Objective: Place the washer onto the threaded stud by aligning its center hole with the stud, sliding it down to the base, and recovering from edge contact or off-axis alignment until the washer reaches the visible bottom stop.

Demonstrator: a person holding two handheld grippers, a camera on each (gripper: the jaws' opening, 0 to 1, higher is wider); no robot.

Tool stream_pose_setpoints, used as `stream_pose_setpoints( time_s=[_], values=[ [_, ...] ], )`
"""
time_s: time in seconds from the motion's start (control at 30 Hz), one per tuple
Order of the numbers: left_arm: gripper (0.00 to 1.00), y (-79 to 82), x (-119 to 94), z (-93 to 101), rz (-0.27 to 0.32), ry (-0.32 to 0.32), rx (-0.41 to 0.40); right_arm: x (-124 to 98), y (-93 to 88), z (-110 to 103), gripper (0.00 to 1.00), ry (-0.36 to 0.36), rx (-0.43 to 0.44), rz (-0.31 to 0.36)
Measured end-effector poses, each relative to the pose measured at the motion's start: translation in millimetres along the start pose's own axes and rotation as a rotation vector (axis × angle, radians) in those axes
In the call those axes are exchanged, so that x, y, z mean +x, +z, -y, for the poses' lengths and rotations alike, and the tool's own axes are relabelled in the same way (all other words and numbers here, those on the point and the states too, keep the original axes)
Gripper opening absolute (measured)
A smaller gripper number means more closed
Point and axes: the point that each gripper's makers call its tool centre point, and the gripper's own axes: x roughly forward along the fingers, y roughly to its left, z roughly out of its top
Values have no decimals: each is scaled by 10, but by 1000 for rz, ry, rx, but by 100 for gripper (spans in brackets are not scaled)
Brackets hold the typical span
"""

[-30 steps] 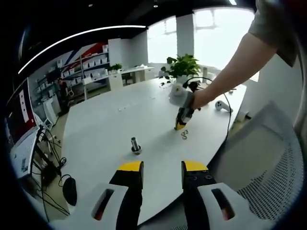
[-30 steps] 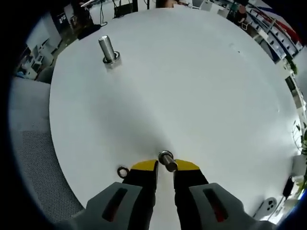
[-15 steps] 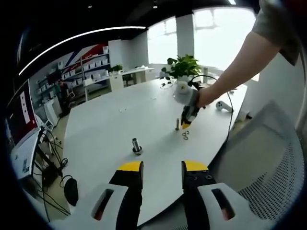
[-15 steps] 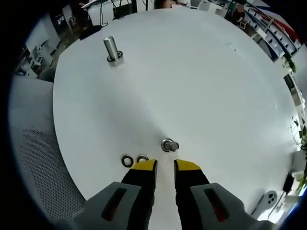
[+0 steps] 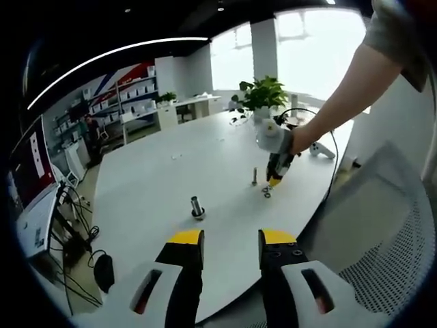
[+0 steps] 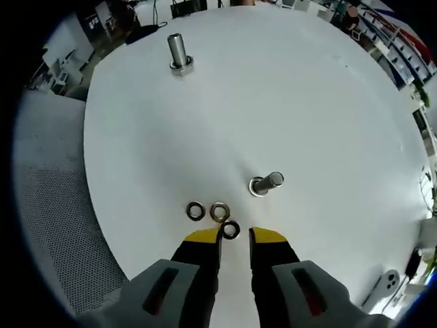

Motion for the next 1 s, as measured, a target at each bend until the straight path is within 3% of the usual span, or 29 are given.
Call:
stream_pose_setpoints(
  time_s=[0.4,0.63,0.87,1.0],
  values=[
    [30,-14,8,-11,-10,8,7,87,-75,1,18,8,-16,-8],
    [30,-18,9,-10,-13,10,10,76,-53,-3,18,14,0,8],
    [30,-29,10,2,-19,7,16,84,-28,-29,15,15,-56,2],
    [30,-29,9,-2,-18,7,14,83,-33,-18,15,10,-43,-3]
  ],
)
